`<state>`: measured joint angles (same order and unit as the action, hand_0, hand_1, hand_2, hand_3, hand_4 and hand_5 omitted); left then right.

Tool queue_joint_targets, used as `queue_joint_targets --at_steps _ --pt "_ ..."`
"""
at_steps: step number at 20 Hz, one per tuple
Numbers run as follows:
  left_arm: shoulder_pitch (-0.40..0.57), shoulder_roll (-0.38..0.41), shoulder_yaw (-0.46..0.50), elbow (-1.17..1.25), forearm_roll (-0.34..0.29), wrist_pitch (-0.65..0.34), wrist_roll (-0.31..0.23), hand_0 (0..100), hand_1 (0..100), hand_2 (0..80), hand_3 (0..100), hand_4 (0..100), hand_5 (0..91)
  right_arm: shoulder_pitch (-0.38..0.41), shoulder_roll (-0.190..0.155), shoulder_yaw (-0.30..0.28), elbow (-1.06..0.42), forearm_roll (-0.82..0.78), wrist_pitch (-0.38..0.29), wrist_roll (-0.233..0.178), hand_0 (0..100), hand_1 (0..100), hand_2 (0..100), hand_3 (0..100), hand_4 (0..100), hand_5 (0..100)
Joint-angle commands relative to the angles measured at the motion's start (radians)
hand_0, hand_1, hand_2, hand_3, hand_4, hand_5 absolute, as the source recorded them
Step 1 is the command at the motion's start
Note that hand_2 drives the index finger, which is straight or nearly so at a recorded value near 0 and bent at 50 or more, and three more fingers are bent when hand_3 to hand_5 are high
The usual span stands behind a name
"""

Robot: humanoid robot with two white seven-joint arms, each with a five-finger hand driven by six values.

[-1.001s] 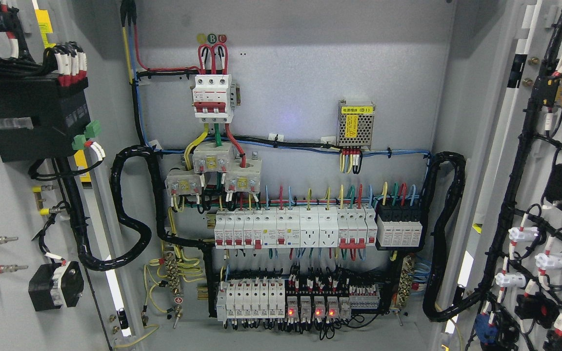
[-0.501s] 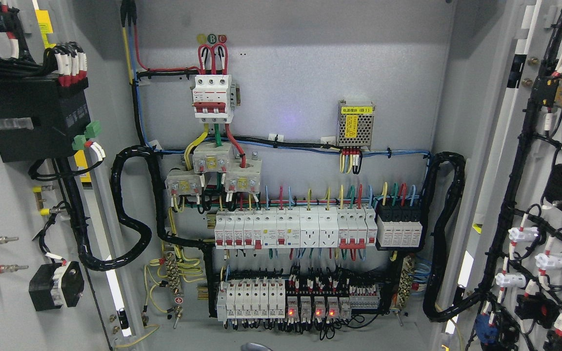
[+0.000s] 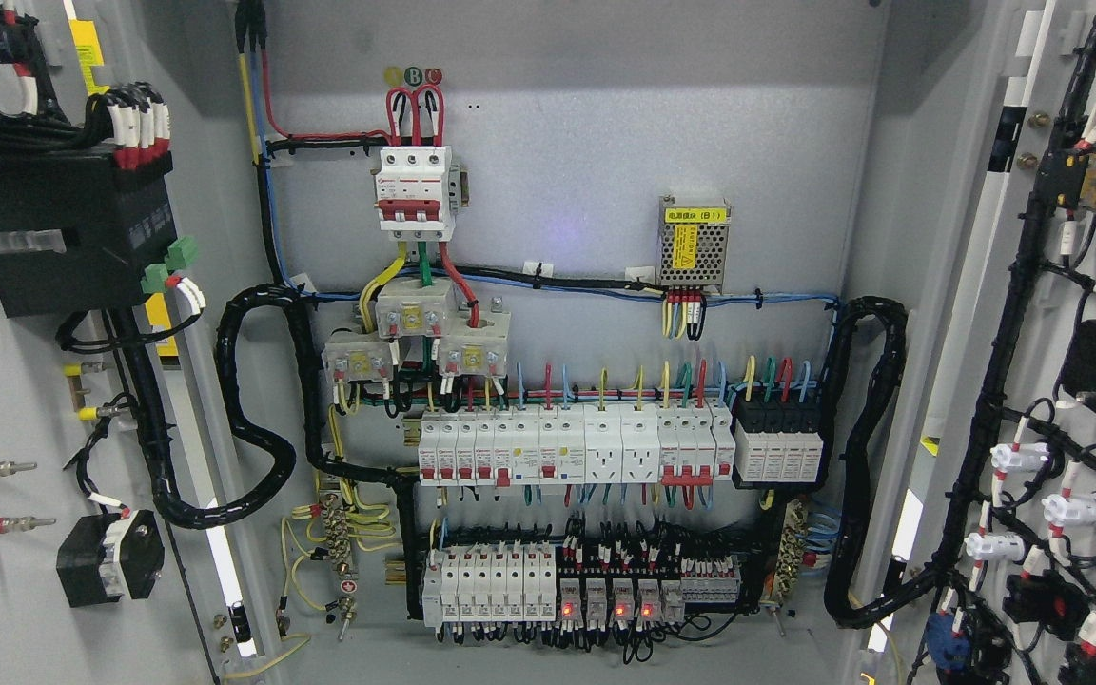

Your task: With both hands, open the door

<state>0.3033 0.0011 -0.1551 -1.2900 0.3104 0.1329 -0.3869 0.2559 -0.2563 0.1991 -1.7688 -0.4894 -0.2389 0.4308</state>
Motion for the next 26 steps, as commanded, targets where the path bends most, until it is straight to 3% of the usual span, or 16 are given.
queue_joint_targets --at_steps 1,3,5,8,11,14,21,26 --pt "0.037 0.046 0.029 -0.495 -0.004 -0.013 0.008 0 0 0.0 1 0 0.0 0.187 -0.078 -0.225 -0.243 0.000 -0.019 -0.001 22 0 0 0 0 0" --pt "0.039 0.048 0.016 -0.505 -0.004 -0.099 0.008 0 0 0.0 1 0 0.0 0.216 -0.078 -0.237 -0.288 0.000 -0.040 -0.001 22 0 0 0 0 0" --pt "0.040 0.071 -0.015 -0.509 -0.005 -0.170 0.008 0 0 0.0 1 0 0.0 0.238 -0.078 -0.237 -0.299 0.000 -0.104 0.000 22 0 0 0 0 0" --pt "0.045 0.105 -0.044 -0.572 -0.005 -0.199 0.008 0 0 0.0 1 0 0.0 0.255 -0.078 -0.236 -0.299 0.002 -0.200 -0.001 22 0 0 0 0 0" --pt "0.051 0.109 -0.052 -0.655 -0.005 -0.205 0.011 0 0 0.0 1 0 0.0 0.287 -0.078 -0.240 -0.320 -0.001 -0.218 -0.001 22 0 0 0 0 0" --pt "0.062 0.125 -0.049 -0.728 -0.007 -0.228 0.022 0 0 0.0 1 0 0.0 0.304 -0.077 -0.241 -0.322 -0.001 -0.299 -0.003 22 0 0 0 0 0" --pt "0.083 0.157 0.038 -0.792 -0.007 -0.335 0.008 0 0 0.0 1 0 0.0 0.306 -0.086 -0.244 -0.325 -0.006 -0.405 -0.043 22 0 0 0 0 0" --pt "0.108 0.163 0.132 -0.795 -0.002 -0.358 -0.072 0 0 0.0 1 0 0.0 0.275 -0.093 -0.245 -0.325 -0.008 -0.427 -0.055 22 0 0 0 0 0"
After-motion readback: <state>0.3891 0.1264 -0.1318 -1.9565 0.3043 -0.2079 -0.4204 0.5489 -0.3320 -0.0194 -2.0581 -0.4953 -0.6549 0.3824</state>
